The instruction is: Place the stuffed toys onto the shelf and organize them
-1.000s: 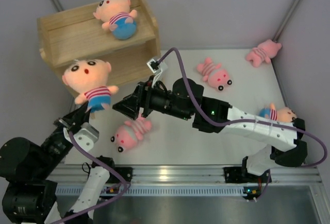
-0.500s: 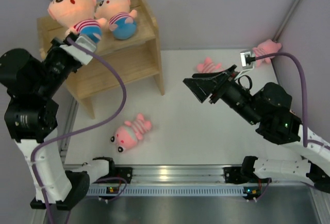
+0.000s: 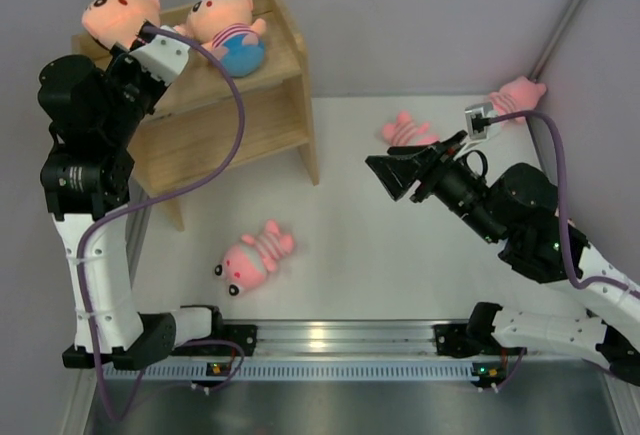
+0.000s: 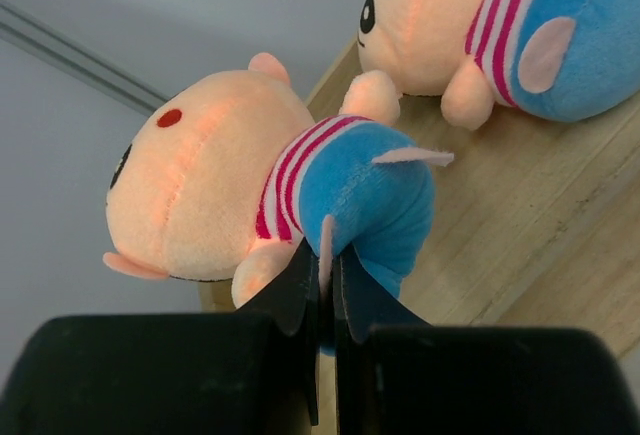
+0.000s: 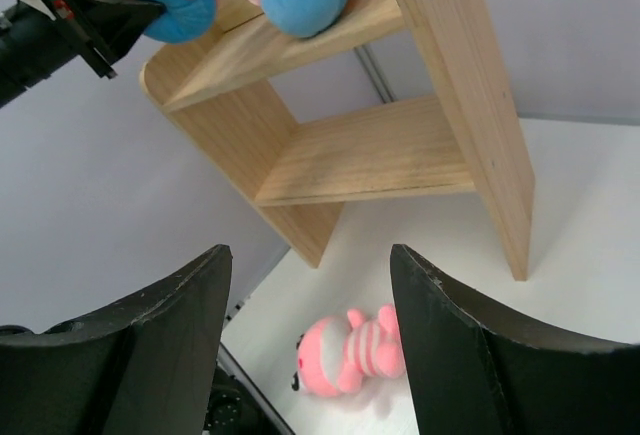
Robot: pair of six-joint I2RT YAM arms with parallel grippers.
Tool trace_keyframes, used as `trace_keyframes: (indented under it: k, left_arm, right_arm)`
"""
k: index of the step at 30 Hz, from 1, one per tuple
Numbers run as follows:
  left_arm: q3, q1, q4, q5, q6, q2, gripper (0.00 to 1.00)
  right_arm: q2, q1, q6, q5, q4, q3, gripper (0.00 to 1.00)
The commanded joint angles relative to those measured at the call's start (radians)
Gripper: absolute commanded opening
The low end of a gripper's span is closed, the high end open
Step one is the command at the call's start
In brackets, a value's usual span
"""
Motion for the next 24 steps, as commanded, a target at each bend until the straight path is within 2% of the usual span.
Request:
trace_keyframes:
  k: [1,5,8,15,20,24]
  left_arm:
    - [-0.036,0.007,0.114,-0.065,0.022,-0.023,0.0]
    - [-0.064,0.019,0.114,-0.031,0.004,0.011,0.0]
    - [-0.079,0.057,0.114,0.027,-0.01,0.028,0.0]
    - [-0.116,0.068,0.108,0.193,0.007,0.048,0.0]
    - [-0.063,0.071,0.075,0.363,-0.01,0.086,0.0]
    - [-0.03,0.074,0.053,0.443,-0.007,0.117,0.0]
  right_arm:
    - [-0.003,-0.021,-0.026,0.0,-0.002,-0.001,0.65]
    - [0.004,-0.043,-0.023,0.009,-0.027,0.002,0.65]
    - [0.011,-0.071,-0.012,0.019,-0.059,0.005,0.65]
    - [0.007,-0.12,-0.013,0.009,-0.088,-0.009,0.65]
    - [0.004,-0.159,-0.044,0.022,-0.14,-0.015,0.65]
    - [0.03,-0.264,-0.049,0.057,-0.241,-0.01,0.66]
